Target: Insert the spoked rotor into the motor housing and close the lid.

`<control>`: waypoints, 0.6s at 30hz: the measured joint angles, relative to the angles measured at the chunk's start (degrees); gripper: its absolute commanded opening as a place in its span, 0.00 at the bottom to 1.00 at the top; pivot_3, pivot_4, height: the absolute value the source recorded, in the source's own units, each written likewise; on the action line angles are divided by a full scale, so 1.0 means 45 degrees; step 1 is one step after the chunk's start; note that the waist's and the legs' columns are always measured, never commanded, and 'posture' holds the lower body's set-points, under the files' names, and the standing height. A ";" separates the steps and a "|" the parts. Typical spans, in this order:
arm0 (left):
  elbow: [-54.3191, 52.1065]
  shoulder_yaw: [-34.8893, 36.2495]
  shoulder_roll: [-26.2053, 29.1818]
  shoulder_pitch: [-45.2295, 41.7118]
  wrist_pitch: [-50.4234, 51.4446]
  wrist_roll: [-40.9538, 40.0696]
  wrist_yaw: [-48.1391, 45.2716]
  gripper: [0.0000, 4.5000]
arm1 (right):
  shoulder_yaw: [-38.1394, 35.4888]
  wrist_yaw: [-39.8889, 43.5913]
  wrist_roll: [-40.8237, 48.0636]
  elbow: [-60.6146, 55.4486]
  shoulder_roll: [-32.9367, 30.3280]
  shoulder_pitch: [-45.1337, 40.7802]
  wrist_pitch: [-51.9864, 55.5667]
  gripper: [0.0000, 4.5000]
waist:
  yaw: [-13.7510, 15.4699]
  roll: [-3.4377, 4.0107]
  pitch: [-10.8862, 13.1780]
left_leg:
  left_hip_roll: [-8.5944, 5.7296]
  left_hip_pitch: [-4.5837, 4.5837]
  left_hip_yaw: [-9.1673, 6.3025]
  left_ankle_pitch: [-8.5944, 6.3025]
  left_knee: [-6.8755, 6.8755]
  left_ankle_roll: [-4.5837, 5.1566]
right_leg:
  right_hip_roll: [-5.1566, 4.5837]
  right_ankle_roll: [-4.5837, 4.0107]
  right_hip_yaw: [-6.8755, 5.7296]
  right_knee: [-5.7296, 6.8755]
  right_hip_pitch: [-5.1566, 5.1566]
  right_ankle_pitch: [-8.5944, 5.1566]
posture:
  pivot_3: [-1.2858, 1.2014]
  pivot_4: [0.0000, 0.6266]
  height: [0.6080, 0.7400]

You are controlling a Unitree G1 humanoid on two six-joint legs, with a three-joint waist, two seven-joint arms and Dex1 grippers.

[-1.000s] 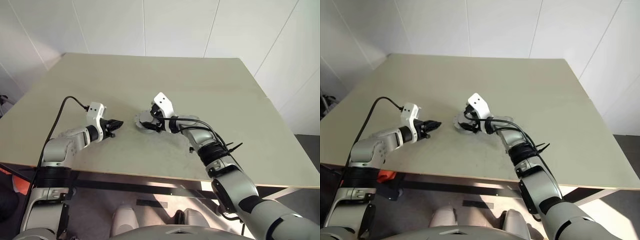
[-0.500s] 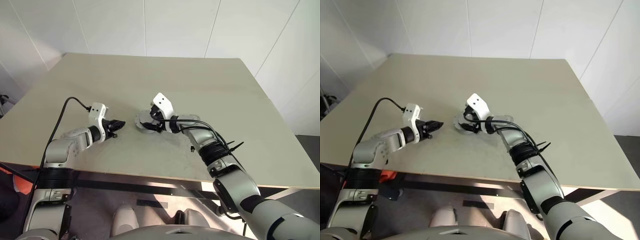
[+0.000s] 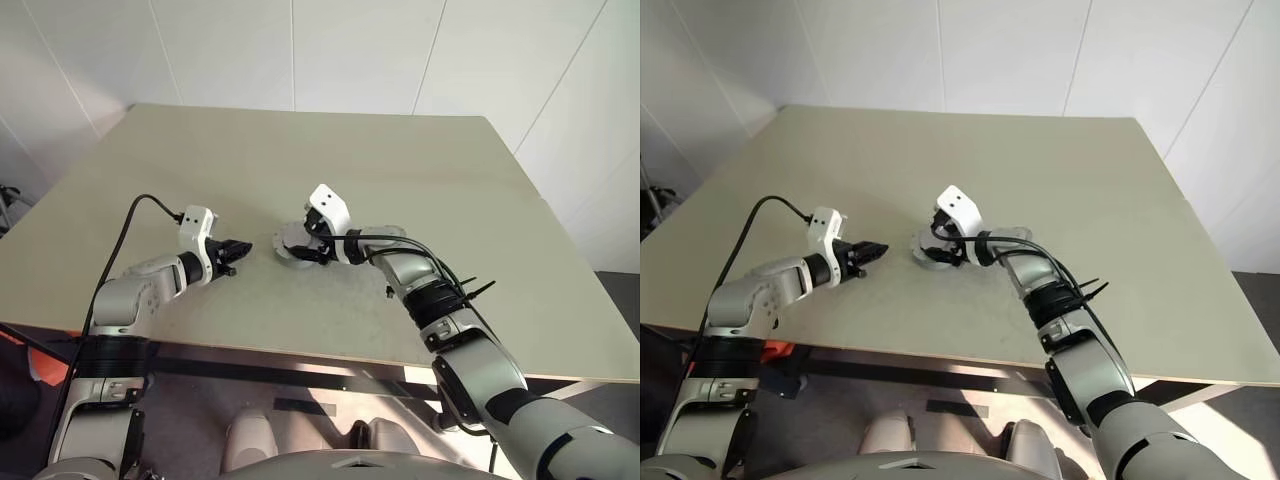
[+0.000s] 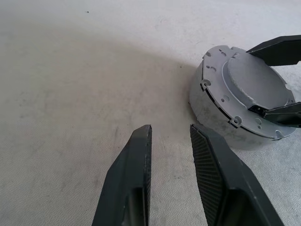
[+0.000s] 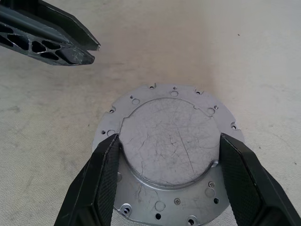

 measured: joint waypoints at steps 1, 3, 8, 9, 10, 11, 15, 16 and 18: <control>0.0006 0.0037 -0.0126 -0.0028 0.0093 -0.0059 0.0075 0.31 | 0.0029 -0.0061 -0.0011 0.0051 0.0000 0.0000 -0.0091 0.70 | 0.0001 0.0000 0.0000 | 0.0000 0.0006 0.0000 -0.0002 0.0000 0.0004 | 0.0000 0.0000 -0.0001 0.0004 0.0006 0.0000 | 0.52 0.00 1.00; 0.0163 0.0512 -0.0767 -0.0300 0.0385 -0.0379 0.0537 0.31 | 0.0089 -0.0196 -0.0046 0.0115 0.0003 0.0002 -0.0161 0.70 | 0.0005 0.0000 0.0000 | 0.0000 0.0012 -0.0001 -0.0003 0.0002 0.0005 | -0.0003 0.0000 -0.0002 0.0014 0.0019 0.0000 | 0.52 0.00 1.00; 0.0533 0.1734 -0.2236 -0.1582 0.1168 -0.1560 0.1645 0.27 | 0.0197 -0.0443 -0.0075 0.0197 0.0051 0.0019 -0.0303 0.70 | -0.0015 0.0002 -0.0003 | -0.0006 0.0033 -0.0001 -0.0001 0.0003 0.0002 | -0.0005 0.0002 0.0011 0.0019 0.0041 -0.0001 | 0.52 0.00 1.00; 0.0679 0.2027 -0.2580 -0.1809 0.1302 -0.1811 0.1855 0.22 | 0.0203 -0.0426 -0.0074 0.0195 0.0051 0.0028 -0.0335 0.70 | -0.0019 0.0002 -0.0005 | -0.0007 0.0035 -0.0001 -0.0001 0.0004 0.0002 | -0.0004 0.0002 0.0013 0.0019 0.0043 -0.0001 | 0.52 0.00 1.00; 0.0820 0.2127 -0.2744 -0.1936 0.1340 -0.1917 0.1976 0.17 | 0.0214 -0.0415 -0.0072 0.0187 0.0054 0.0028 -0.0343 0.70 | -0.0029 0.0002 -0.0005 | -0.0006 0.0034 -0.0001 0.0000 0.0003 0.0002 | -0.0003 0.0002 0.0012 0.0019 0.0041 -0.0001 | 0.52 0.00 1.00; 0.1125 0.2259 -0.2987 -0.2159 0.1349 -0.2012 0.2198 0.09 | 0.0218 -0.0389 -0.0069 0.0181 0.0054 0.0028 -0.0350 0.70 | -0.0032 0.0002 -0.0005 | -0.0005 0.0032 -0.0001 0.0000 0.0002 0.0001 | -0.0001 0.0002 0.0012 0.0018 0.0039 0.0000 | 0.52 0.00 1.00; 0.1859 0.2435 -0.3232 -0.2590 0.1376 -0.2149 0.2554 0.01 | 0.0232 -0.0369 -0.0068 0.0106 0.0058 0.0045 -0.0354 0.70 | -0.0049 0.0002 -0.0005 | -0.0004 0.0032 -0.0002 0.0000 -0.0002 0.0001 | 0.0003 0.0002 0.0011 0.0014 0.0033 0.0000 | 0.52 0.00 1.00; 0.1945 0.2499 -0.3248 -0.2621 0.1439 -0.2186 0.2598 0.01 | 0.0232 -0.0370 -0.0068 0.0093 0.0058 0.0058 -0.0354 0.70 | -0.0048 0.0002 -0.0006 | -0.0004 0.0032 -0.0001 0.0000 -0.0002 0.0001 | 0.0003 0.0002 0.0011 0.0013 0.0032 0.0000 | 0.52 0.00 1.00; 0.2336 0.2760 -0.3333 -0.2727 0.1732 -0.2417 0.2757 0.01 | 0.0221 -0.0397 -0.0069 0.0056 0.0055 0.0095 -0.0350 0.70 | -0.0039 0.0002 -0.0006 | -0.0005 0.0032 -0.0001 0.0000 -0.0001 0.0002 | 0.0001 0.0002 0.0011 0.0012 0.0033 0.0000 | 0.52 0.00 1.00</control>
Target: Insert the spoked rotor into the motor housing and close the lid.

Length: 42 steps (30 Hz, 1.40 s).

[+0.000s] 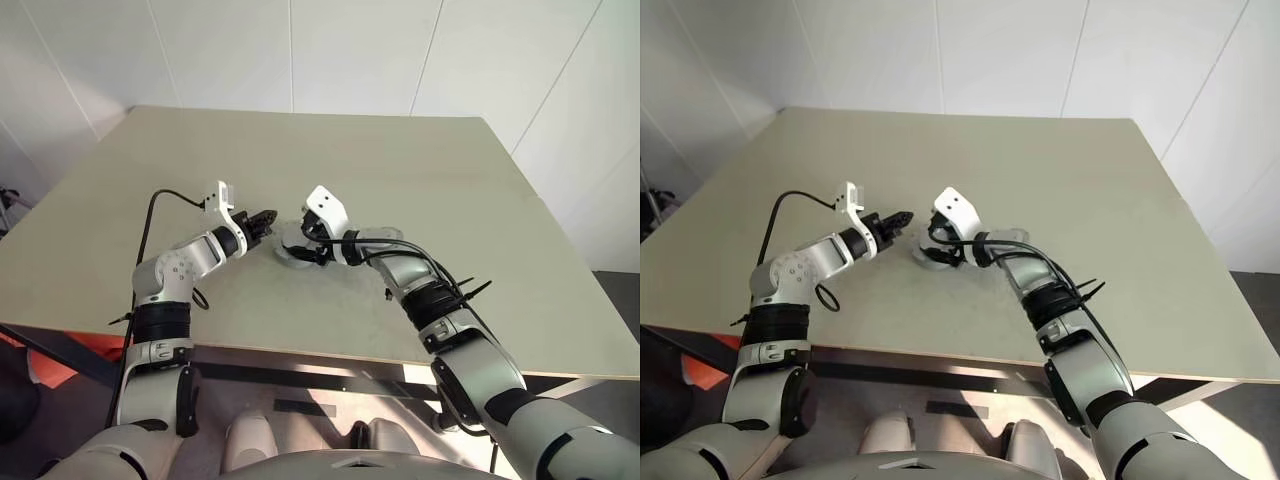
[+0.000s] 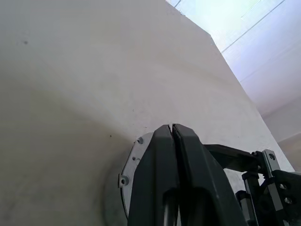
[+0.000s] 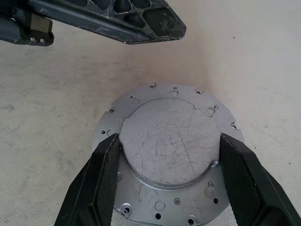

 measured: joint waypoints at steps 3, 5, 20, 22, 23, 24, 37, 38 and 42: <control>0.0197 0.0162 -0.0113 0.0000 0.0617 -0.0384 0.0003 0.01 | -0.0007 -0.0034 -0.0001 -0.0054 -0.0001 0.0032 0.0002 0.70 | 0.0006 0.0000 0.0000 | 0.0000 -0.0001 0.0000 0.0000 0.0000 0.0001 | -0.0001 0.0000 -0.0001 -0.0001 0.0002 0.0000 | 0.52 0.00 1.00; 0.0210 0.0266 -0.0238 -0.0003 0.1099 -0.0743 -0.0003 0.01 | -0.0004 -0.0037 -0.0001 -0.0056 0.0000 0.0033 0.0003 0.70 | 0.0006 0.0000 0.0000 | 0.0000 0.0000 0.0000 0.0000 -0.0001 0.0001 | -0.0001 0.0000 -0.0001 -0.0002 0.0001 0.0000 | 0.52 0.00 1.00; 0.0686 0.0736 -0.0537 -0.0017 0.2130 -0.1233 0.1364 0.01 | -0.0014 -0.0146 0.0000 0.0037 0.0014 -0.0034 0.0022 0.70 | 0.0004 0.0016 -0.0010 | -0.0002 0.0023 0.0000 -0.0002 -0.0021 0.0003 | -0.0002 0.0011 -0.0002 -0.0025 0.0025 -0.0006 | 0.52 0.00 1.00; 0.0648 0.0769 -0.0505 0.0027 0.2131 -0.1251 0.1412 0.01 | -0.0021 -0.0132 0.0011 0.0029 0.0014 -0.0034 0.0050 0.70 | 0.0004 0.0018 -0.0011 | -0.0002 0.0023 -0.0001 -0.0002 -0.0026 0.0003 | -0.0002 0.0011 -0.0004 -0.0032 0.0025 -0.0007 | 0.52 0.00 1.00; 0.0616 0.0780 -0.0506 0.0055 0.2135 -0.1286 0.1448 0.00 | -0.0044 -0.0096 0.0030 0.0029 0.0013 -0.0037 0.0088 0.78 | 0.0004 0.0018 -0.0011 | -0.0002 0.0022 -0.0001 -0.0002 -0.0028 0.0003 | -0.0002 0.0012 -0.0004 -0.0037 0.0026 -0.0007 | 0.52 0.00 1.00; 0.0593 0.0785 -0.0506 0.0073 0.2147 -0.1331 0.1483 0.00 | -0.0056 -0.0057 0.0035 0.0012 0.0005 -0.0040 0.0125 0.86 | 0.0005 0.0018 -0.0011 | -0.0003 0.0020 -0.0001 -0.0002 -0.0030 0.0003 | -0.0002 0.0012 -0.0004 -0.0043 0.0027 -0.0007 | 0.52 0.00 1.00; 0.0541 0.1004 -0.0235 0.0143 0.2337 -0.1428 0.1653 0.00 | -0.0187 0.1376 0.0671 -0.2579 -0.0984 0.0955 0.1355 1.00 | -0.0002 0.0020 -0.0006 | 0.0001 -0.0028 0.0000 0.0002 -0.0108 -0.0001 | 0.0014 0.0007 -0.0026 -0.0131 -0.0014 -0.0003 | 0.52 0.00 1.00; 0.0544 0.1000 -0.0229 0.0137 0.2343 -0.1442 0.1635 0.00 | -0.0293 0.1462 0.0829 -0.2815 -0.1023 0.0974 0.1554 1.00 | 0.0005 0.0019 -0.0006 | 0.0003 -0.0036 0.0000 0.0008 -0.0110 -0.0009 | 0.0015 0.0006 -0.0027 -0.0131 -0.0021 -0.0003 | 0.52 0.00 1.00; 0.0794 0.1034 -0.0092 0.0004 0.2357 -0.1490 0.1528 0.00 | -0.1042 0.1519 0.1641 -0.3581 -0.0969 0.0813 0.2323 1.00 | 0.0002 0.0019 -0.0006 | 0.0003 -0.0031 0.0001 0.0006 -0.0111 -0.0007 | 0.0015 0.0006 -0.0027 -0.0133 -0.0019 -0.0003 | 0.52 0.00 1.00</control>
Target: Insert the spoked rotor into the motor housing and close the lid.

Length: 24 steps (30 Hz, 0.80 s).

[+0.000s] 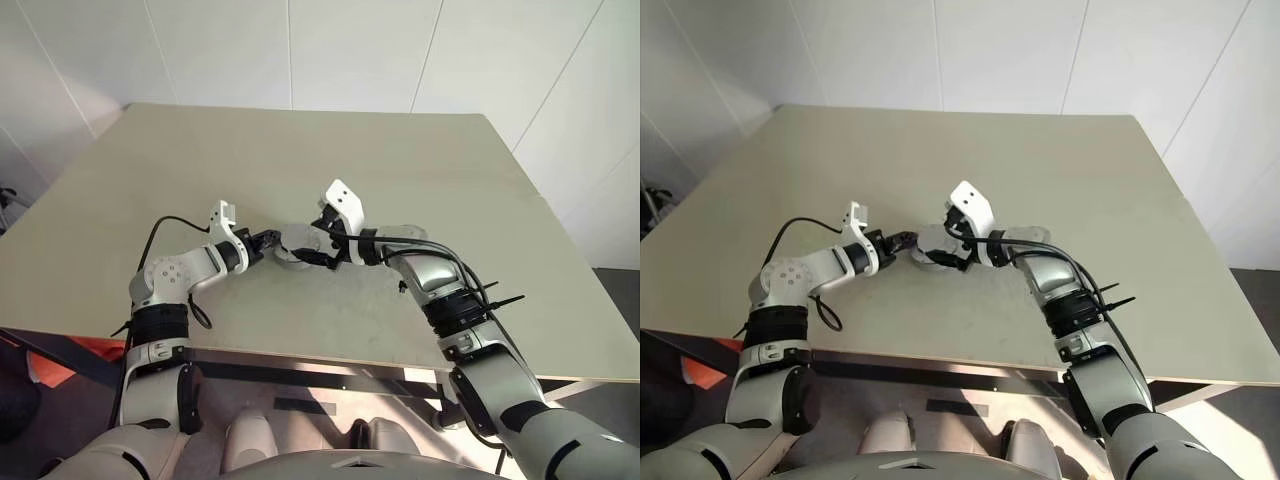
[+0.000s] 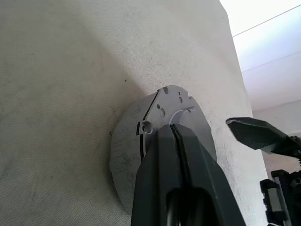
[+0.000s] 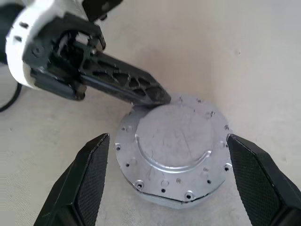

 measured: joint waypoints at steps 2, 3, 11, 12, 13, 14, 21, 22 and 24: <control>0.0222 0.0008 0.0121 -0.0114 0.0051 -0.0059 -0.0111 0.00 | -0.0254 -0.0208 0.0136 -0.0009 0.0006 -0.0151 0.0299 1.00 | -0.0001 0.0000 0.0000 | 0.0000 0.0003 0.0001 0.0000 0.0000 0.0000 | 0.0000 0.0000 0.0002 0.0001 0.0001 0.0000 | 0.52 0.00 1.00; 0.0270 0.0003 0.0196 -0.0121 0.0100 -0.0081 -0.0191 0.00 | -0.0294 -0.0310 0.0142 -0.0005 0.0000 -0.0175 0.0376 1.00 | -0.0003 0.0000 0.0000 | 0.0000 0.0003 0.0001 0.0001 0.0000 -0.0002 | -0.0001 0.0000 0.0001 0.0002 0.0000 0.0000 | 0.52 0.00 1.00; 0.0054 -0.0047 0.0282 -0.0083 0.0991 -0.0423 -0.0691 0.00 | -0.0332 -0.1039 0.0098 0.0261 -0.0038 -0.0178 0.0486 1.00 | 0.0055 0.0002 0.0002 | -0.0003 -0.0027 0.0002 0.0014 -0.0002 -0.0025 | -0.0007 0.0000 -0.0009 -0.0008 -0.0014 0.0000 | 0.52 0.00 1.00; -0.0081 -0.0063 0.0229 -0.0018 0.1147 -0.0461 -0.0735 0.00 | -0.0326 -0.1084 0.0069 0.0316 -0.0030 -0.0178 0.0481 1.00 | 0.0079 0.0002 0.0002 | -0.0007 -0.0033 0.0002 0.0014 -0.0002 -0.0024 | -0.0012 0.0000 -0.0011 -0.0011 -0.0013 0.0000 | 0.52 0.00 1.00; -0.0195 -0.0087 0.0174 0.0041 0.1277 -0.0484 -0.0771 0.00 | -0.0321 -0.1154 0.0039 0.0376 -0.0027 -0.0178 0.0478 1.00 | 0.0103 0.0002 0.0002 | -0.0012 -0.0036 0.0002 0.0013 0.0001 -0.0022 | -0.0018 0.0000 -0.0012 -0.0011 -0.0013 0.0000 | 0.52 0.00 1.00; -0.0307 -0.0127 0.0127 0.0098 0.1376 -0.0482 -0.0775 0.00 | -0.0320 -0.1217 0.0018 0.0418 -0.0025 -0.0177 0.0476 1.00 | 0.0132 0.0002 0.0002 | -0.0016 -0.0040 0.0002 0.0012 0.0003 -0.0021 | -0.0021 0.0000 -0.0012 -0.0012 -0.0012 0.0000 | 0.52 0.00 1.00; -0.0430 -0.0326 0.0036 0.0183 0.1515 -0.0428 -0.0779 0.00 | -0.0319 -0.1424 -0.0003 0.0445 0.0014 -0.0178 0.0465 1.00 | 0.0355 0.0002 0.0002 | -0.0016 -0.0016 0.0001 0.0016 0.0009 -0.0027 | -0.0024 0.0001 -0.0010 -0.0005 0.0013 -0.0001 | 0.52 0.00 1.00; -0.0413 -0.0341 0.0064 0.0187 0.1522 -0.0387 -0.0766 0.00 | -0.0319 -0.1462 -0.0003 0.0450 0.0015 -0.0178 0.0465 1.00 | 0.0360 0.0002 0.0002 | -0.0016 -0.0015 0.0001 0.0019 0.0009 -0.0032 | -0.0024 0.0001 -0.0009 -0.0003 0.0013 -0.0001 | 0.52 0.00 1.00; -0.0394 -0.0353 0.0127 0.0190 0.1517 -0.0370 -0.0774 0.00 | -0.0319 -0.1499 -0.0005 0.0530 0.0003 -0.0183 0.0458 1.00 | 0.0356 0.0001 0.0002 | -0.0012 -0.0012 0.0000 0.0022 0.0009 -0.0037 | -0.0021 0.0002 -0.0009 0.0000 0.0012 0.0000 | 0.52 0.00 1.00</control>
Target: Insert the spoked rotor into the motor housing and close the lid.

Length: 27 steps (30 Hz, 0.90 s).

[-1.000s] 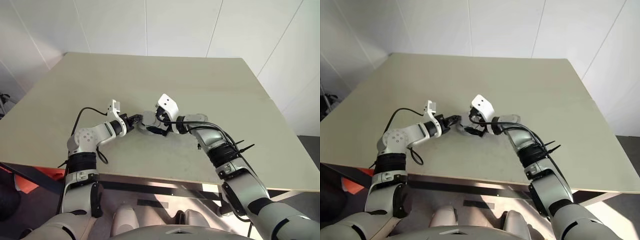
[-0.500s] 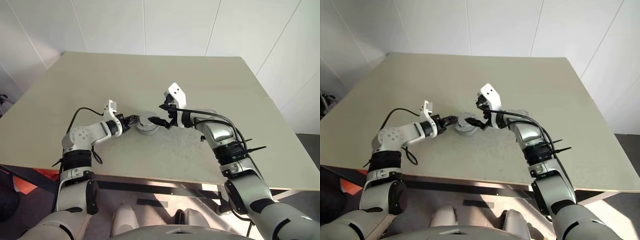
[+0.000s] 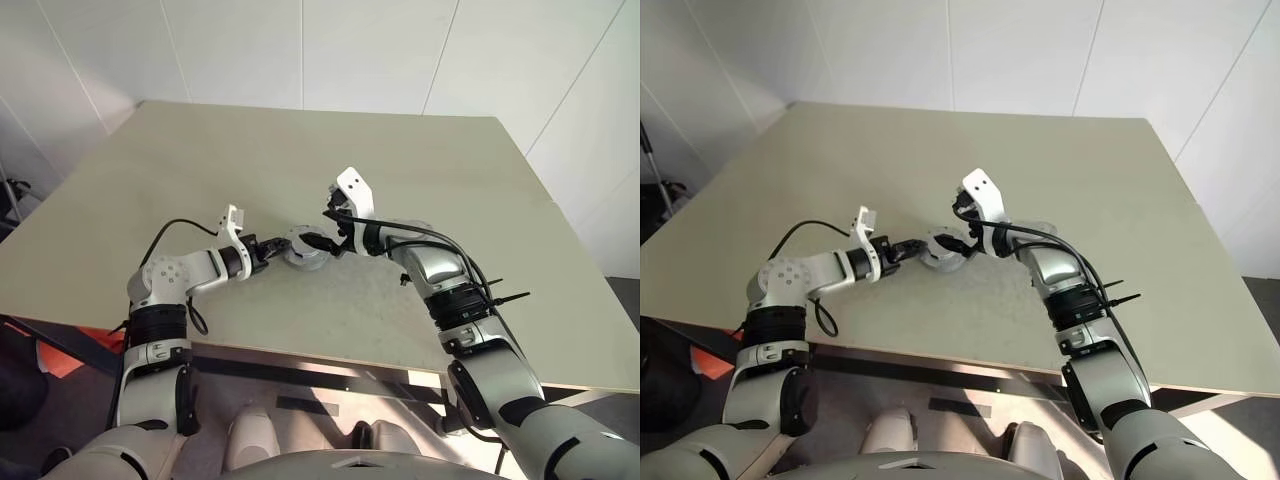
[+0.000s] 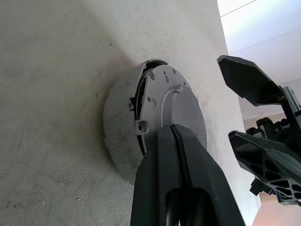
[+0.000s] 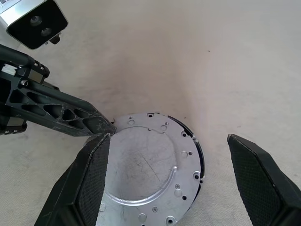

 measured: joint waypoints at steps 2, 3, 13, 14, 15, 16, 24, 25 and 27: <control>-0.0001 0.0004 0.0069 0.0004 -0.0015 0.0000 -0.0006 0.00 | 0.0004 0.0016 -0.0013 0.0074 -0.0019 0.0000 -0.0021 1.00 | -0.0016 0.0000 0.0000 | 0.0003 0.0001 0.0000 0.0001 -0.0003 -0.0002 | 0.0004 0.0000 0.0000 0.0001 -0.0005 0.0000 | 0.52 0.00 1.00; -0.0004 0.0019 0.0080 0.0020 -0.0038 0.0001 0.0011 0.00 | 0.0005 0.0077 -0.0014 0.0074 -0.0040 0.0000 -0.0058 1.00 | -0.0023 0.0000 0.0000 | 0.0003 0.0002 0.0000 0.0001 -0.0004 -0.0002 | 0.0004 0.0000 -0.0001 0.0000 -0.0005 0.0000 | 0.52 0.00 1.00; -0.0777 0.1089 0.1237 0.0301 -0.0509 -0.0733 -0.0682 0.00 | 0.0532 0.1357 -0.0041 -0.0294 -0.0202 0.0219 -0.1330 1.00 | -0.0226 -0.0006 0.0004 | 0.0025 0.0000 0.0000 0.0003 -0.0007 -0.0005 | 0.0030 -0.0001 -0.0005 0.0003 -0.0019 0.0000 | 0.52 0.00 1.00; -0.0842 0.1182 0.1451 0.0298 -0.0570 -0.0759 -0.0766 0.00 | 0.0628 0.1358 -0.0072 -0.0293 -0.0159 0.0259 -0.1417 1.00 | -0.0254 -0.0006 0.0004 | 0.0024 -0.0002 -0.0001 0.0003 -0.0007 -0.0005 | 0.0028 -0.0001 -0.0005 0.0002 -0.0018 0.0000 | 0.52 0.00 1.00; -0.0861 0.1259 0.1643 0.0298 -0.0598 -0.0765 -0.0811 0.00 | 0.0744 0.1357 -0.0092 -0.0286 -0.0081 0.0296 -0.1469 1.00 | -0.0279 -0.0005 0.0004 | 0.0020 -0.0003 -0.0001 0.0003 -0.0006 -0.0005 | 0.0026 -0.0001 -0.0004 0.0002 -0.0018 0.0000 | 0.52 0.00 1.00; -0.0861 0.1298 0.1732 0.0299 -0.0655 -0.0765 -0.0830 0.00 | 0.0847 0.1355 -0.0109 -0.0266 0.0009 0.0324 -0.1530 1.00 | -0.0285 -0.0005 0.0004 | 0.0019 -0.0004 -0.0001 0.0003 -0.0005 -0.0004 | 0.0024 -0.0001 -0.0004 0.0002 -0.0018 0.0000 | 0.52 0.00 1.00; -0.1336 0.1125 0.1470 0.0707 -0.0682 -0.0970 -0.0865 0.00 | 0.1109 0.0848 -0.0598 0.1548 0.0504 0.0274 -0.2415 1.00 | -0.0344 -0.0006 0.0004 | 0.0021 -0.0007 -0.0001 0.0003 0.0006 -0.0005 | 0.0023 -0.0002 -0.0006 0.0010 -0.0015 0.0001 | 0.52 0.00 1.00; -0.1410 0.1076 0.1441 0.0716 -0.0682 -0.0987 -0.0864 0.00 | 0.1106 0.0815 -0.0616 0.1681 0.0547 0.0209 -0.2536 1.00 | -0.0361 -0.0006 0.0004 | 0.0022 -0.0003 -0.0001 0.0003 0.0005 -0.0005 | 0.0024 -0.0002 -0.0005 0.0010 -0.0015 0.0001 | 0.52 0.00 1.00; -0.1530 0.1004 0.1389 0.0717 -0.0680 -0.1057 -0.0864 0.00 | 0.1104 0.0740 -0.0684 0.1969 0.0624 0.0112 -0.2750 1.00 | -0.0370 -0.0006 0.0004 | 0.0023 -0.0002 0.0000 0.0003 0.0005 -0.0005 | 0.0025 -0.0003 -0.0005 0.0011 -0.0015 0.0001 | 0.52 0.00 1.00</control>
